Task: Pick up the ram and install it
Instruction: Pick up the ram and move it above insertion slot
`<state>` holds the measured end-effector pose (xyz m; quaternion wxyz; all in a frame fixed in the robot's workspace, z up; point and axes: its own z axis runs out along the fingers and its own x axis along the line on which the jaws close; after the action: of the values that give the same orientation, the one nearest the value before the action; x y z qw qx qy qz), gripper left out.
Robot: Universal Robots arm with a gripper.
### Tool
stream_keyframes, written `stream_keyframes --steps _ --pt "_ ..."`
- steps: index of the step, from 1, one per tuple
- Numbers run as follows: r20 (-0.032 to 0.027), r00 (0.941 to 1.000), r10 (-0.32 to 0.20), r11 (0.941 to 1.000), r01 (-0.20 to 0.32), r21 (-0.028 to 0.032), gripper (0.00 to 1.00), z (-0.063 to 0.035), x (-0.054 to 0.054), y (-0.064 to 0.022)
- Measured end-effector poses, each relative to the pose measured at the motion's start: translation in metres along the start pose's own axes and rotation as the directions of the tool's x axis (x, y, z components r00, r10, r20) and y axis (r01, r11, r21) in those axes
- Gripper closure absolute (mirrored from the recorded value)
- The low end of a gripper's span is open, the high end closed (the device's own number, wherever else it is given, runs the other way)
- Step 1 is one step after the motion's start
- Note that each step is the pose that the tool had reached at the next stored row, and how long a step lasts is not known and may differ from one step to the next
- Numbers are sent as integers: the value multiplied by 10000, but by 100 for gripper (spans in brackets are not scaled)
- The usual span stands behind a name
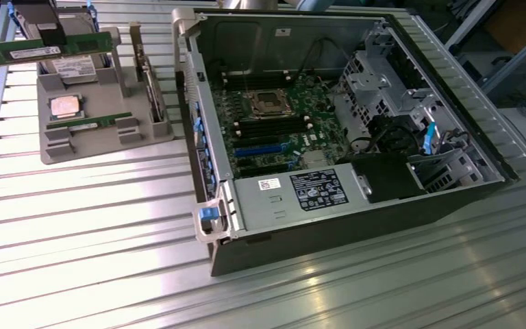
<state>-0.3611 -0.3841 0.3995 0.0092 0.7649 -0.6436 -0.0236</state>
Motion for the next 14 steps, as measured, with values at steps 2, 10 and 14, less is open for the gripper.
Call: stream_keyframes --steps 2,10,14 --pt "1 10000 1 10000 -1 3 87 -1 10 -57" --pt "1 10000 2 10000 -2 3 87 -8 36 -211" --pt "1 10000 1 10000 -1 3 87 -13 52 -303"
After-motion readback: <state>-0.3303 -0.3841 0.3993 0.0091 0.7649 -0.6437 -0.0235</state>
